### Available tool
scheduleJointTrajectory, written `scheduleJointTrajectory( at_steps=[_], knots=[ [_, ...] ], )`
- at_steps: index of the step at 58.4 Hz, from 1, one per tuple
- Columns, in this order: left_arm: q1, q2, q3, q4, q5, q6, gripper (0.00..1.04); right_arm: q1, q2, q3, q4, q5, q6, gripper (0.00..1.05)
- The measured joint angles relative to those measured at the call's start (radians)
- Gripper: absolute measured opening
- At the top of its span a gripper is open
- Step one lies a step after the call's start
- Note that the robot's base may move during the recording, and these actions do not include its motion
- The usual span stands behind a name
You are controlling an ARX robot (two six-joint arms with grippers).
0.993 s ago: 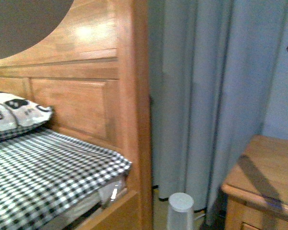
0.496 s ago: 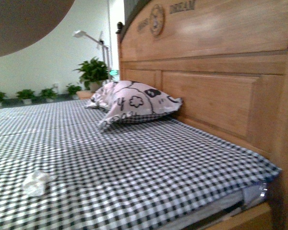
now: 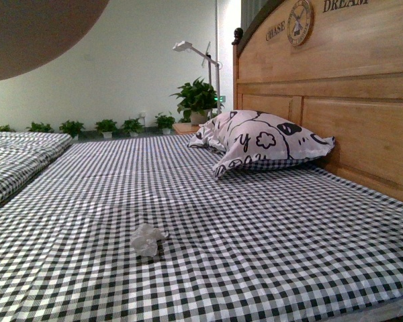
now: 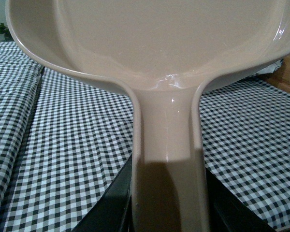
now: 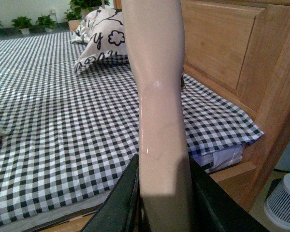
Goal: Clean up trash
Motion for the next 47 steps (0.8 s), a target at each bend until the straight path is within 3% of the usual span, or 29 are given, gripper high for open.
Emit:
scheduleJointTrajectory(
  at_steps=[35, 47],
  knots=[
    [-0.004, 0.002, 0.000, 0.000, 0.003, 0.001, 0.26, -0.001, -0.003, 0.000, 0.000, 0.008, 0.000, 0.22],
    [0.011, -0.002, 0.000, 0.000, -0.036, -0.004, 0.26, 0.003, 0.007, -0.001, -0.001, -0.014, -0.003, 0.22]
  ],
)
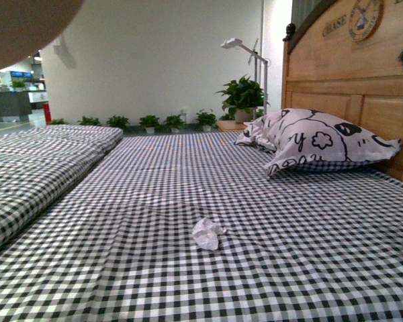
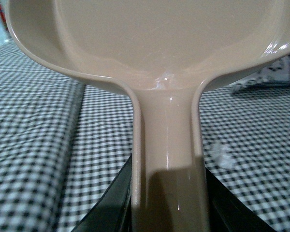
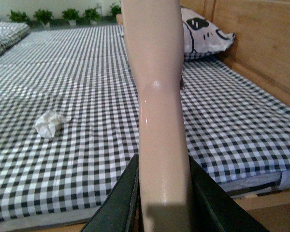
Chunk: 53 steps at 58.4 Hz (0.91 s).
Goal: Clean up trash
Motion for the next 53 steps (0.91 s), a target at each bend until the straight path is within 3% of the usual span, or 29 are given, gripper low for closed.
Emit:
scheduleJointTrajectory(
  at_steps=[10, 16, 22, 37, 53],
  knots=[
    [-0.008, 0.003, 0.001, -0.007, 0.033, 0.000, 0.26, -0.002, -0.006, 0.000, 0.000, 0.011, 0.000, 0.22],
    [0.018, 0.072, 0.137, -0.314, 0.119, -0.080, 0.26, -0.003, -0.008, 0.000, 0.000, 0.018, 0.000, 0.22],
    [0.073, 0.180, 0.227, -0.447, 0.167, -0.067, 0.26, -0.002, -0.007, 0.000, 0.000, 0.007, 0.000, 0.22],
    [0.180, 0.447, 0.423, -0.467, 0.293, 0.212, 0.26, -0.002, -0.007, 0.000, 0.000, 0.010, 0.000, 0.22],
    [0.163, 0.662, 0.568, -0.534, 0.335, 0.490, 0.26, -0.002, -0.007, 0.000, 0.000, 0.010, 0.000, 0.22]
  ],
)
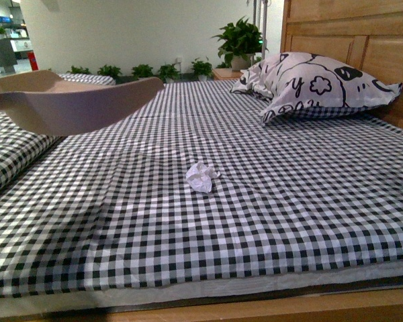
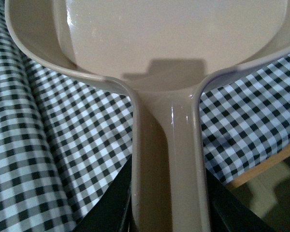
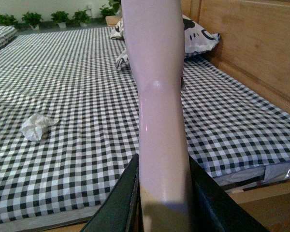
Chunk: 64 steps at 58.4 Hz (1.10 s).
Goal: Clean up trash
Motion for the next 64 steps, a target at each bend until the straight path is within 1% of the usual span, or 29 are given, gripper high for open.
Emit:
scheduleJointTrajectory(
  at_steps=[12, 20, 28, 41, 64],
  knots=[
    [-0.072, 0.092, 0.035, -0.011, 0.038, 0.066, 0.26, 0.000, 0.000, 0.000, 0.000, 0.000, 0.000, 0.22],
    [-0.091, 0.135, 0.043, -0.029, 0.035, 0.135, 0.26, 0.000, 0.000, 0.000, 0.000, 0.000, 0.000, 0.22],
    [-0.088, 0.173, 0.043, -0.078, 0.033, 0.220, 0.26, 0.000, 0.000, 0.000, 0.000, 0.000, 0.000, 0.22],
    [-0.062, 0.188, 0.043, -0.115, 0.078, 0.301, 0.26, 0.000, 0.000, 0.000, 0.000, 0.000, 0.000, 0.22],
    [-0.023, 0.243, 0.051, -0.126, 0.103, 0.343, 0.26, 0.000, 0.000, 0.000, 0.000, 0.000, 0.000, 0.22]
  ],
)
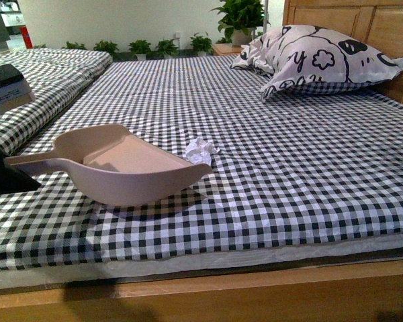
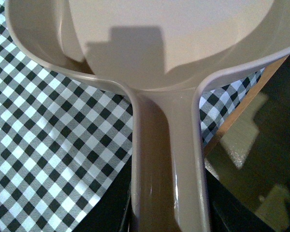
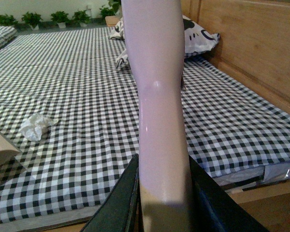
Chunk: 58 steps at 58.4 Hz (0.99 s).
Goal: Clean up trash
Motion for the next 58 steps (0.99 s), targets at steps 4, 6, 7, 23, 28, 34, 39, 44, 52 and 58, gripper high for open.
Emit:
scheduleJointTrajectory(
  at_steps=[4, 6, 7, 23, 28, 34, 39, 44, 52, 58],
  knots=[
    [0.000, 0.010, 0.006, 0.020, 0.004, -0.001, 0.26, 0.000, 0.000, 0.000, 0.000, 0.000, 0.000, 0.22],
    [-0.001, 0.014, 0.014, 0.020, 0.011, -0.003, 0.26, 0.000, 0.000, 0.000, 0.000, 0.000, 0.000, 0.22],
    [-0.002, 0.017, 0.019, 0.020, 0.014, -0.003, 0.26, 0.000, 0.000, 0.000, 0.000, 0.000, 0.000, 0.22],
    [-0.010, 0.053, 0.049, 0.021, 0.015, 0.013, 0.26, 0.000, 0.000, 0.000, 0.000, 0.000, 0.000, 0.22],
    [-0.011, 0.063, 0.052, 0.009, 0.013, 0.024, 0.26, 0.000, 0.000, 0.000, 0.000, 0.000, 0.000, 0.22],
    [-0.011, 0.073, 0.056, -0.005, 0.009, 0.042, 0.26, 0.000, 0.000, 0.000, 0.000, 0.000, 0.000, 0.22],
    [-0.011, 0.081, 0.060, -0.005, 0.008, 0.048, 0.26, 0.000, 0.000, 0.000, 0.000, 0.000, 0.000, 0.22],
    [-0.011, 0.092, 0.066, -0.005, 0.008, 0.050, 0.26, 0.000, 0.000, 0.000, 0.000, 0.000, 0.000, 0.22],
    [-0.009, 0.108, 0.070, -0.011, 0.000, 0.058, 0.26, 0.000, 0.000, 0.000, 0.000, 0.000, 0.000, 0.22],
    [-0.009, 0.118, 0.071, -0.024, -0.006, 0.064, 0.26, 0.000, 0.000, 0.000, 0.000, 0.000, 0.000, 0.22]
  ],
)
